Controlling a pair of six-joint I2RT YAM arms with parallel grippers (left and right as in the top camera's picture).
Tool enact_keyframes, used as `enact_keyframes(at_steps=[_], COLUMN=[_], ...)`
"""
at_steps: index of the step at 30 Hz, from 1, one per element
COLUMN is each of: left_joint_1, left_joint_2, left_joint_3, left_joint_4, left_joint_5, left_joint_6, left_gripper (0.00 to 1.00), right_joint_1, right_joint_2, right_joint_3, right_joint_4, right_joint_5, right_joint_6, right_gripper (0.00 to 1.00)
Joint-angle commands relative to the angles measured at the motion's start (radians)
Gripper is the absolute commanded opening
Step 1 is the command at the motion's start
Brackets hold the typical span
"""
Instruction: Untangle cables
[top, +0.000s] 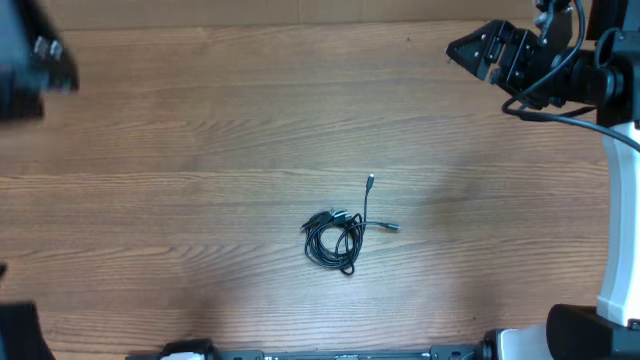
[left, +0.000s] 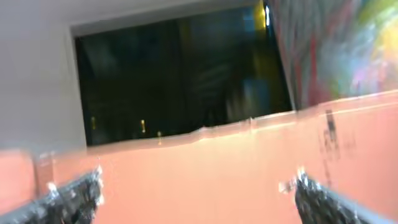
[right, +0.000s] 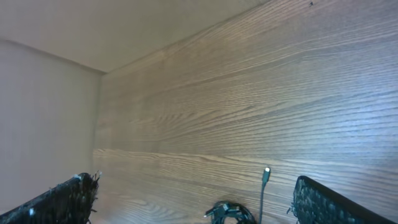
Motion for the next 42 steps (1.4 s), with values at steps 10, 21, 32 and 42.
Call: enact_keyframes(at_steps=[10, 21, 32, 42], left_joint_1=[-0.288, -0.444, -0.445, -0.432], left_joint_2=[-0.040, -0.293, -0.090, 0.055], left_joint_3=[-0.013, -0.834, -1.117, -1.114], left_joint_4=[-0.192, -0.030, 0.145, 0.322], left_joint_5=[-0.405, -0.360, 0.222, 0.118], left_joint_6=[0.379, 0.399, 0.201, -0.214], left_gripper=[1.00, 1.00, 1.00, 1.00], right_joint_1=[0.002, 0.077, 0.219, 0.376], right_joint_2=[-0.063, -0.209, -0.165, -0.154], right_joint_3=[0.030, 0.030, -0.077, -0.431], right_joint_4=[0.018, -0.065, -0.326, -0.220], right_joint_5=[0.008, 0.254, 0.408, 0.404], right_joint_6=[-0.109, -0.189, -0.010, 0.079], right_gripper=[1.00, 1.00, 1.00, 1.00])
